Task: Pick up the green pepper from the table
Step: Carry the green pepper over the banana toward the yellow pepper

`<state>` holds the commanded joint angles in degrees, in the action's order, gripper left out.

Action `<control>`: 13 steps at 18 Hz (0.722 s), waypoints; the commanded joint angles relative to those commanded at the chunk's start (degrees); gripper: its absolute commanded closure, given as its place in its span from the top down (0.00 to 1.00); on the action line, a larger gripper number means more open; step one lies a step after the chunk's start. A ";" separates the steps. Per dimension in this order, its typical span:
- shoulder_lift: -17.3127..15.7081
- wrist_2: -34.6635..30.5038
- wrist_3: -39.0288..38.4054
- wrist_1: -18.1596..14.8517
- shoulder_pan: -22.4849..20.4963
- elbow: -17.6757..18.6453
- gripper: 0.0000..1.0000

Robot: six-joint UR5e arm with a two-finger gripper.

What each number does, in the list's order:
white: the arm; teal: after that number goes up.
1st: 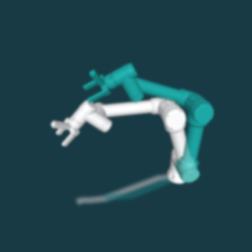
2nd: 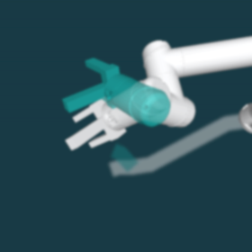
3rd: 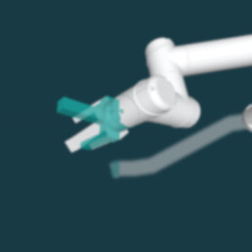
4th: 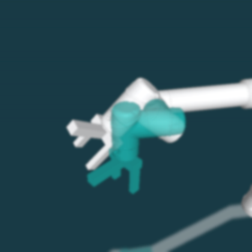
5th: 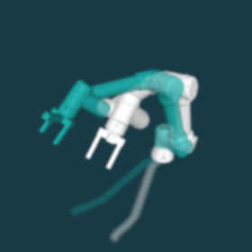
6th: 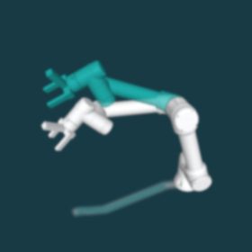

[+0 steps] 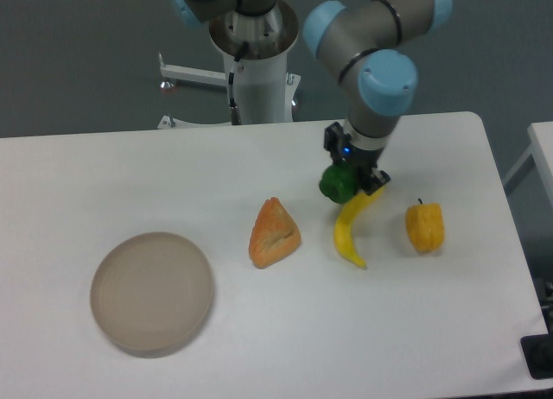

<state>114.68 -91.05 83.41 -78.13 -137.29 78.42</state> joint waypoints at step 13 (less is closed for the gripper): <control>4.85 0.26 3.60 -3.08 0.18 -7.67 0.02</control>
<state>119.53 -90.79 87.01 -81.21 -137.11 70.75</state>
